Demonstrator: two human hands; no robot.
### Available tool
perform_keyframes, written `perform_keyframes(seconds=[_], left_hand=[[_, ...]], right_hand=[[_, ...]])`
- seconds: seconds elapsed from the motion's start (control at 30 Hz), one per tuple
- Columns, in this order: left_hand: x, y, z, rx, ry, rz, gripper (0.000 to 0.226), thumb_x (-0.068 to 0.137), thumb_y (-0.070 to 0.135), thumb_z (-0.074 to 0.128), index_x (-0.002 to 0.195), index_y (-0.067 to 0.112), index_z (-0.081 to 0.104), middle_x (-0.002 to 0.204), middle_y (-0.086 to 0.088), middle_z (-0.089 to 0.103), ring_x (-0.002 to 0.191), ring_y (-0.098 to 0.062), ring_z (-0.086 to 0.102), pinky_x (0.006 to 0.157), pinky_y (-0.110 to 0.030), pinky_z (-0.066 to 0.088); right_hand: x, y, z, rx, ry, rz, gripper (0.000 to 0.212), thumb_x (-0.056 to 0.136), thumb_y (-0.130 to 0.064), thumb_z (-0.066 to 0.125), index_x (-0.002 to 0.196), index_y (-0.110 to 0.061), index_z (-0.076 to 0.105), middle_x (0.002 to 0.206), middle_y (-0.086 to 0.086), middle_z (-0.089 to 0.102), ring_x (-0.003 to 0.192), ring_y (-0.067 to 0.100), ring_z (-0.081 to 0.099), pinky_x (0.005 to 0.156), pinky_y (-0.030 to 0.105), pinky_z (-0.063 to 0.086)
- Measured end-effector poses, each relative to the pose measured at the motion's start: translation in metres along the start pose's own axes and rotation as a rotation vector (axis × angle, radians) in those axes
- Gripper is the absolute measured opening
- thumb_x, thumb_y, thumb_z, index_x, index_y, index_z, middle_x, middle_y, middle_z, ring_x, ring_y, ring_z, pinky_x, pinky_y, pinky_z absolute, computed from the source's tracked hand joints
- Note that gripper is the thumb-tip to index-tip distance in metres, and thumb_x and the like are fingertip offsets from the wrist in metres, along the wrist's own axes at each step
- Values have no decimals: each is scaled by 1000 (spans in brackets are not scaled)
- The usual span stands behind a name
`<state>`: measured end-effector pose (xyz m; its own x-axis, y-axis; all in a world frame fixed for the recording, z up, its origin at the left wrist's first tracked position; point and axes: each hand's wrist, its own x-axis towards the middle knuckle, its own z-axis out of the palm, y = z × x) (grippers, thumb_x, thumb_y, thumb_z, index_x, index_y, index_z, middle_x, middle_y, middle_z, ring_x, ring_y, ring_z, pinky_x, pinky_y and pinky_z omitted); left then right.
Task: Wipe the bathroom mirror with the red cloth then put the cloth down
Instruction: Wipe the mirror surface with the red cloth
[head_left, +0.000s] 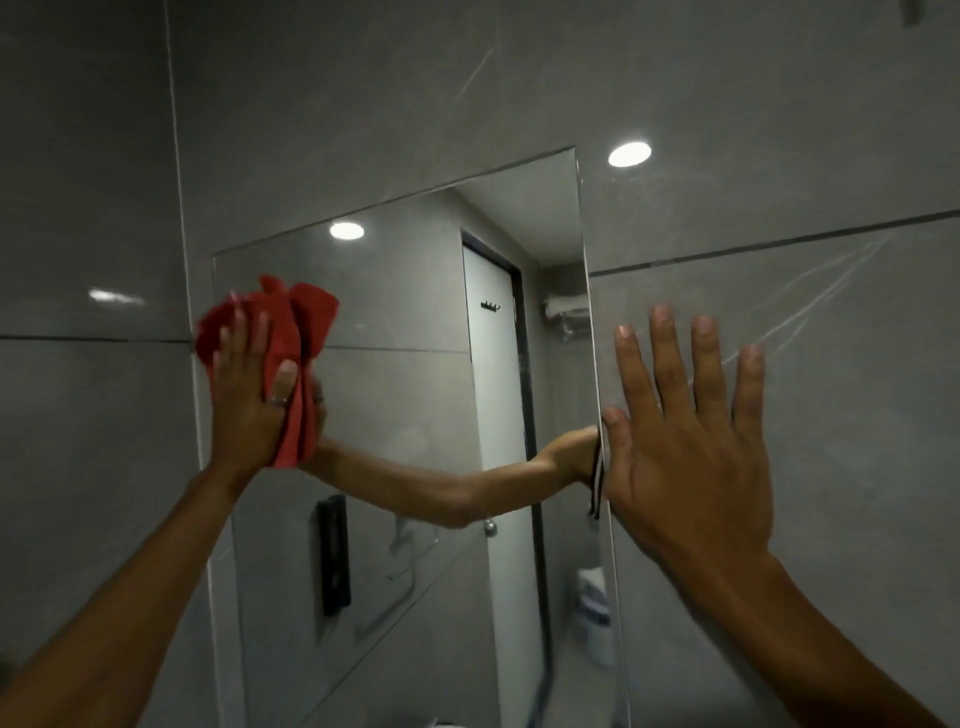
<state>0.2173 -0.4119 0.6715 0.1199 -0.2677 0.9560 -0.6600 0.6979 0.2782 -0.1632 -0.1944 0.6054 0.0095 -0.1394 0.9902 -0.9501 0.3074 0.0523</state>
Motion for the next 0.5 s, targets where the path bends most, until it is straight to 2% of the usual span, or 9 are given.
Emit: perform_keyframes(seconds=[0.07,0.13,0.2,0.23,0.3,0.33,0.37,0.43,0.5], left_hand=[[-43,-5,7,-33,76,-200,76,100,57,29,165,21,17,175,-5,9,162,-23,8,132,-50,7],[-91,0,18,-43,60,-306,79,100,61,26,165,16,19,172,-17,16,160,-37,14,129,-59,14],[-137,-1,24,-41,-99,-151,80,101,64,28,156,8,39,161,-30,35,150,-52,30,123,-66,23],[-156,-6,23,-9,-152,-61,79,101,61,31,153,2,42,159,-30,38,151,-52,29,126,-62,20],[-177,-20,20,60,-126,55,74,100,47,38,159,4,33,169,-22,24,160,-35,15,132,-43,6],[-181,-27,20,75,-77,36,73,100,44,40,162,9,27,172,-17,18,161,-27,11,131,-38,4],[-185,-32,20,65,-28,-44,72,101,44,39,164,12,24,173,-13,14,162,-24,8,131,-38,3],[-194,-37,22,-8,6,-297,75,102,49,36,163,9,23,172,-16,17,161,-31,12,132,-46,6],[-216,-42,26,-22,-61,-423,77,98,54,36,150,-3,38,154,-30,40,146,-47,37,123,-59,28]], right_hand=[[0,-1,-1,-2,-2,7,70,110,-49,15,171,-20,-1,180,10,-6,166,31,-7,133,54,-5],[0,-2,-1,9,5,10,69,111,-50,15,171,-20,-3,180,10,-7,166,32,-6,133,53,-6],[2,-2,-1,29,4,10,68,112,-50,16,171,-20,-2,180,10,-5,167,34,-1,132,55,-3],[-1,-2,-2,40,1,12,68,112,-49,16,171,-20,-1,180,10,-4,167,34,1,132,56,-1],[-12,-1,-2,50,0,2,67,112,-49,15,171,-21,1,180,10,0,166,35,4,133,57,2],[-22,1,-1,54,-1,-13,67,111,-49,14,171,-21,3,180,10,2,166,35,5,133,57,2],[-34,2,0,53,-5,-34,67,111,-49,14,171,-21,4,180,10,3,166,35,6,133,56,2],[-63,8,2,33,-37,-53,66,111,-49,16,171,-23,6,180,8,4,166,33,1,133,54,-2],[-94,13,3,13,-54,-64,66,111,-48,20,171,-23,7,180,7,2,165,28,-7,133,52,-6]])
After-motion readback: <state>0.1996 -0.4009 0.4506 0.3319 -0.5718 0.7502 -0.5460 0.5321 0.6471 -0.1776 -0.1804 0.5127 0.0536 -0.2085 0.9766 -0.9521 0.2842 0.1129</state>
